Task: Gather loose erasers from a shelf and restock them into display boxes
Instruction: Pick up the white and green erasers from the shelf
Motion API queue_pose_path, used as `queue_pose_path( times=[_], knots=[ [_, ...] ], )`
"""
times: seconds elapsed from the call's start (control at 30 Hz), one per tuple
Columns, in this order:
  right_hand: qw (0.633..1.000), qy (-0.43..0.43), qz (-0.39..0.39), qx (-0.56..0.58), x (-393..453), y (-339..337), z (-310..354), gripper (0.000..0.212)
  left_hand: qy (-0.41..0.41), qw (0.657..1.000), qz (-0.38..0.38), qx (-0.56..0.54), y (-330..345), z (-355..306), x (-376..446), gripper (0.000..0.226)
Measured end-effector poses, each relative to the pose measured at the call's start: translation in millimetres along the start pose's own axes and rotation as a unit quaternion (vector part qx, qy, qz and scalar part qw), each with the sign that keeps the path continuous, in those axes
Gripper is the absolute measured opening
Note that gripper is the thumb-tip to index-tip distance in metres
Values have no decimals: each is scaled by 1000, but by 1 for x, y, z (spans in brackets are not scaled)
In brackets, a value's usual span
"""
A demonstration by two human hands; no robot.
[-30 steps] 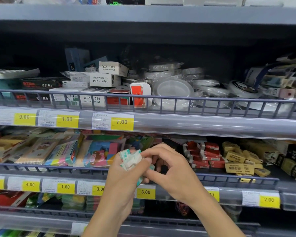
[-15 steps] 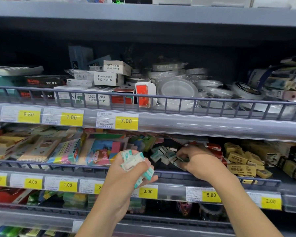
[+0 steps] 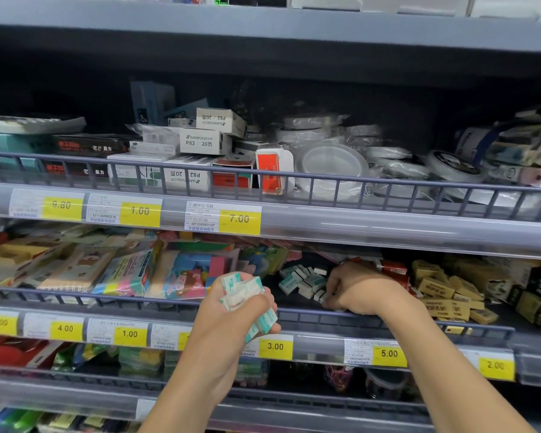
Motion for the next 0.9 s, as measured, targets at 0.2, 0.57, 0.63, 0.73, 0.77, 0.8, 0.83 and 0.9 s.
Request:
queue_pose_path(
  times=[0.2, 0.57, 0.63, 0.73, 0.77, 0.8, 0.83, 0.9],
  knots=[
    [1000, 0, 6, 3, 3, 4, 2, 32, 1, 1000, 0, -3, -2, -4, 1, 51],
    [908, -116, -192, 355, -66, -39, 11, 13, 9, 1000, 18, 15, -20, -15, -6, 30],
    [855, -173, -148, 466, -96, -30, 25, 14, 19, 999, 28, 16, -26, -21, -10, 26],
    [807, -205, -76, 548, -126, 3, 46, 13, 28, 999, 29, 18, -42, -29, -21, 27],
    [798, -201, -55, 566, -132, 19, 52, 12, 27, 999, 27, 22, -52, -29, -27, 32],
    [789, -192, -31, 583, -136, 37, 55, 13, 23, 999, 24, 26, -63, -26, -33, 36],
    [783, -178, -5, 597, -140, 59, 59, 16, 16, 999, 18, 27, -76, -21, -40, 38],
    [779, -145, 53, 608, -148, 107, 65, 26, -6, 999, 1, 33, -108, -6, -59, 40]
  ],
)
Point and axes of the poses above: each hand's wrist, its own x-axis towards the middle knuckle, its own y-axis out of the palm, z = x × y, the point moved 10 cm from there along x, towards the middle knuckle, and after that the axes turned 11 degrees about y, right-handed, at the moved point
